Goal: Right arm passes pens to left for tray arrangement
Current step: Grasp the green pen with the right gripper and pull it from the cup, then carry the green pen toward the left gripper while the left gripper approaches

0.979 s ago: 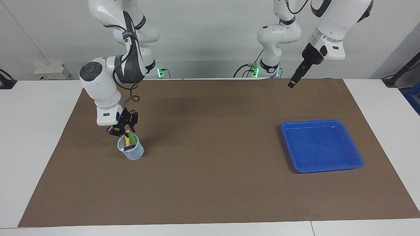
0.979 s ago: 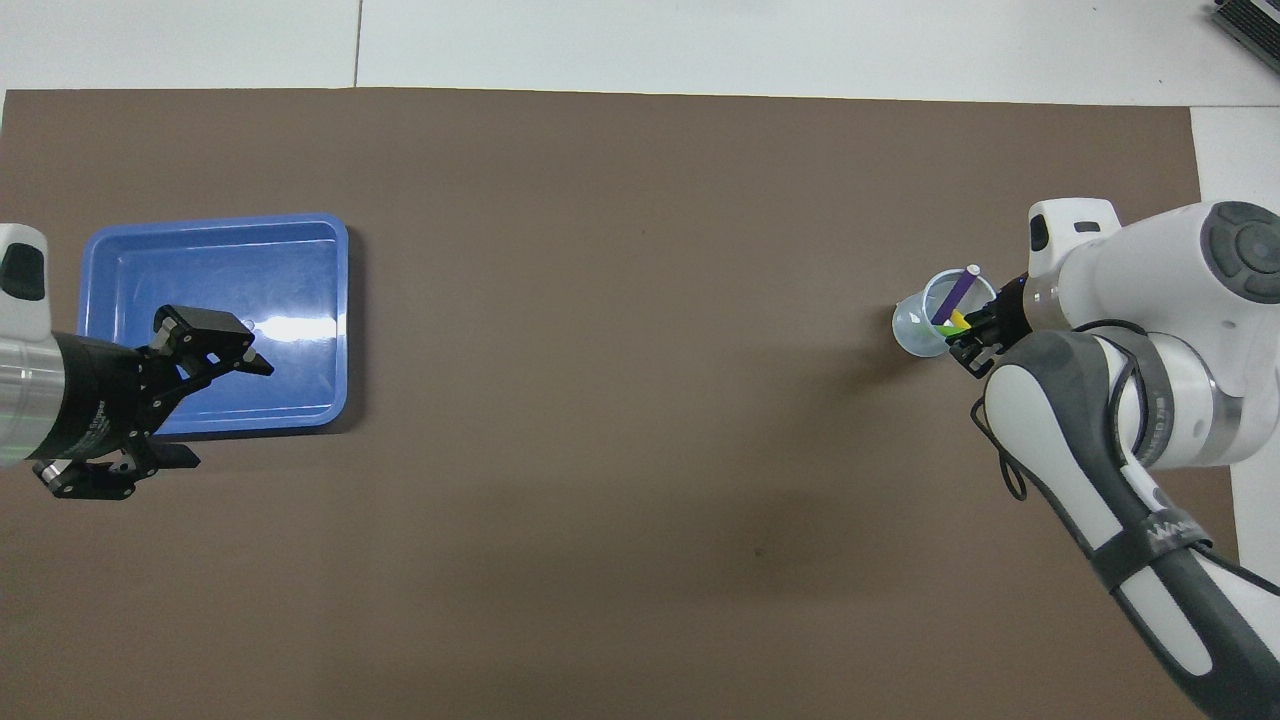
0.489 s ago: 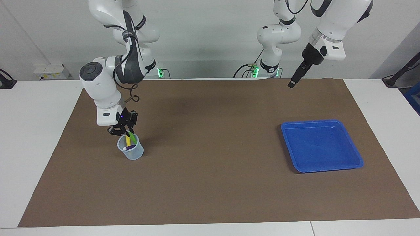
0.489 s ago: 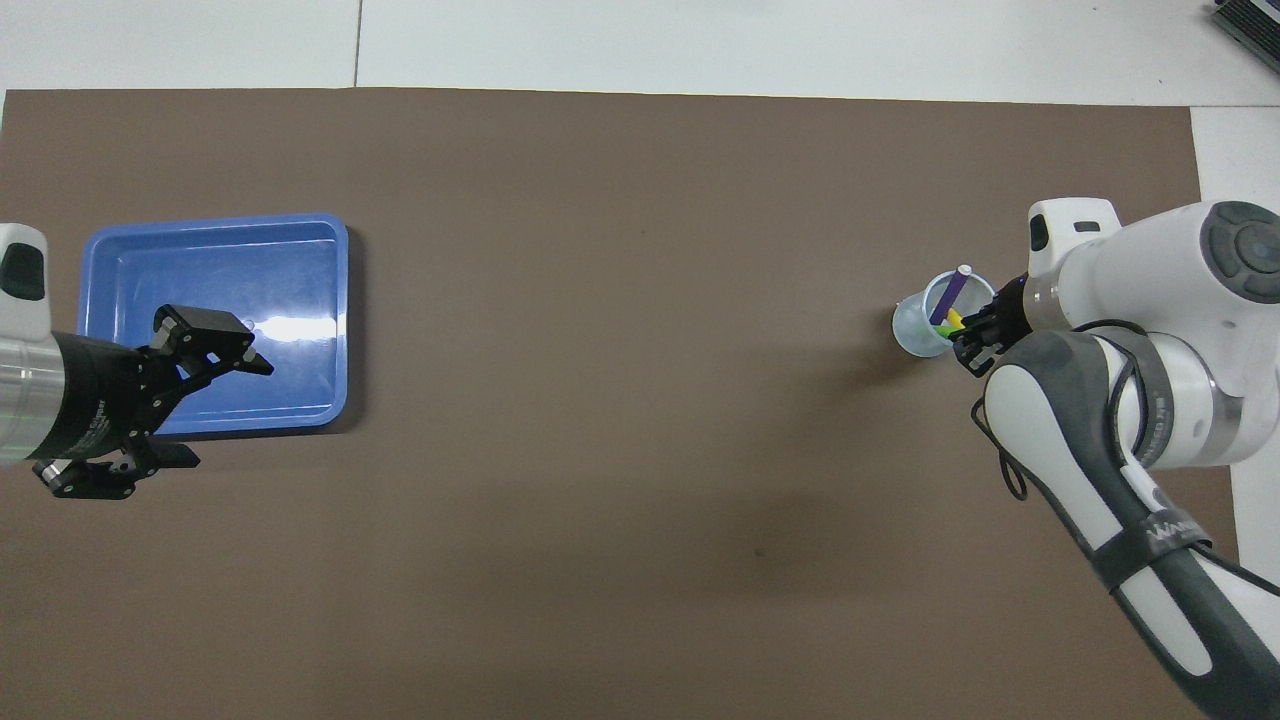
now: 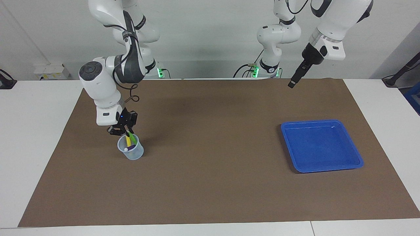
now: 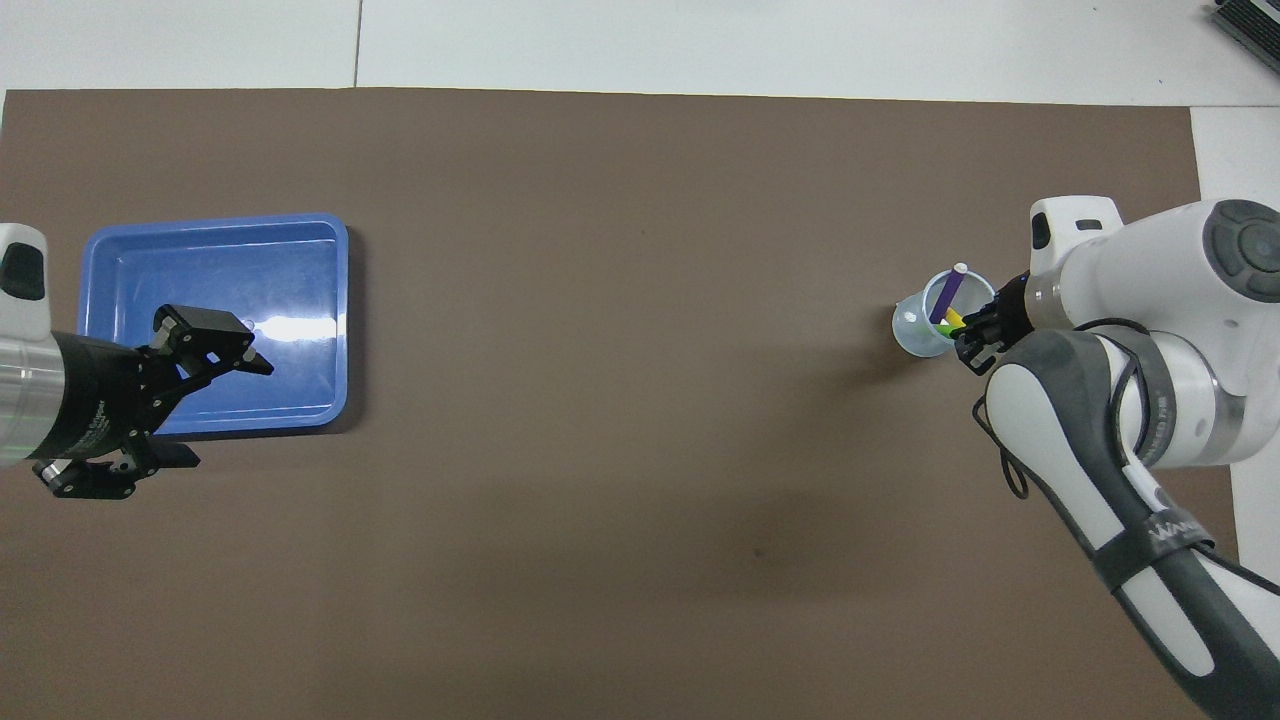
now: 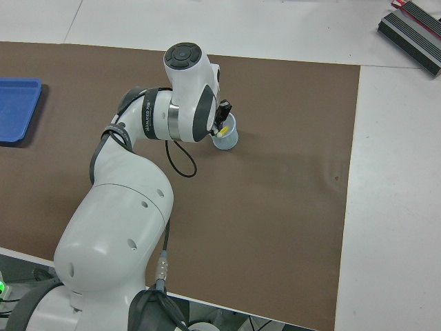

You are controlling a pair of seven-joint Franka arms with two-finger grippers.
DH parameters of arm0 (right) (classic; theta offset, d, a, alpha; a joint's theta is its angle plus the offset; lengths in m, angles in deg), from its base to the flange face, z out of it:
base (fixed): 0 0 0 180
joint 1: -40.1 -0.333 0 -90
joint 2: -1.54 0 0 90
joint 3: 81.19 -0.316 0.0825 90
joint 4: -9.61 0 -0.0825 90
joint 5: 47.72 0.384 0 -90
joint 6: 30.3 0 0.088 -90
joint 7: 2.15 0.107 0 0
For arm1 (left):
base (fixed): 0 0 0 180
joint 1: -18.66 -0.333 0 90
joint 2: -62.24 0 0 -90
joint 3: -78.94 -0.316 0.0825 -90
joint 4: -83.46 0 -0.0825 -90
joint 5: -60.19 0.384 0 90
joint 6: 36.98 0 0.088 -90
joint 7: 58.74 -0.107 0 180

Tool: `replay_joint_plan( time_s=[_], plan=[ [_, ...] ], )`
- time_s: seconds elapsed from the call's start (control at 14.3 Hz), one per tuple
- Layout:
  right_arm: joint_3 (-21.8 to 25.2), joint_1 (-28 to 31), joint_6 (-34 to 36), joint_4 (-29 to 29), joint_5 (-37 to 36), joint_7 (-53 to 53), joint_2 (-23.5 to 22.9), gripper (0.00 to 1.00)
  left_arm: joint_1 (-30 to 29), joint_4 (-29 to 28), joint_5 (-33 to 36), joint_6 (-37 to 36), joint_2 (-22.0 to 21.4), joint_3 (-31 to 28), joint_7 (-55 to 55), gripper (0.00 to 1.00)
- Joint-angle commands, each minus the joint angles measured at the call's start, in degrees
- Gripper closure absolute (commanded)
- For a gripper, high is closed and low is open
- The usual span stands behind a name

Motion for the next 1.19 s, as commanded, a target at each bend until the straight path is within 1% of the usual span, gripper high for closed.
replay_joint_plan(
  time_s=[0.0, 0.21, 0.35, 0.42, 0.56, 0.7, 0.84, 0.91, 0.98, 1.12],
  plan=[
    [-0.25, 0.94, 4.49, -3.24, -0.71, -1.36, 0.65, 0.89, 1.58, -2.21, -0.68, 1.43, -2.00, -0.64, 1.06, 0.00],
    [0.01, 1.03, 9.33, -5.97, -0.62, -0.84, 2.22, 0.89, 2.02, -2.12, -0.68, 2.39, -1.91, -0.55, 3.24, 0.00],
    [0.10, 1.64, 13.54, -7.64, -0.62, -0.83, 4.33, 0.89, 4.91, -2.12, -0.07, 3.10, -1.91, 0.15, 5.10, 0.00],
    [-0.07, 2.77, 16.43, -9.13, -0.62, -1.01, 5.12, 0.89, 5.01, -1.95, 0.02, 3.01, -1.91, 0.58, 5.46, 0.00],
    [0.01, 3.66, 24.33, -14.82, -0.36, -1.27, 6.09, 0.89, 5.01, -1.86, -0.07, 2.92, -1.83, 0.76, 10.44, 0.00],
    [0.01, 4.01, 30.32, -19.67, 1.13, 0.04, 6.10, 0.90, 5.01, -1.95, -0.50, 4.23, -1.83, 1.03, 14.59, 0.00],
    [-0.16, 3.84, 31.76, -20.31, 6.29, 7.04, 6.10, 0.90, 5.27, -2.21, -2.08, 5.55, -1.82, 1.29, 19.23, 0.00],
    [-0.51, 3.14, 31.67, -20.31, 7.97, 11.51, 6.10, 0.91, 5.80, -2.30, -4.44, 6.26, -1.91, 1.29, 20.91, 0.00],
    [-0.86, 2.18, 31.23, -20.04, 8.86, 16.95, 6.10, 0.91, 5.89, -2.39, -6.20, 7.22, -1.83, 1.29, 22.41, 0.00],
    [-1.30, -1.51, 29.48, -19.43, 12.54, 26.98, 6.19, 0.92, 7.02, -3.35, -10.77, 10.29, -1.91, 1.38, 24.70, 0.00]
  ],
)
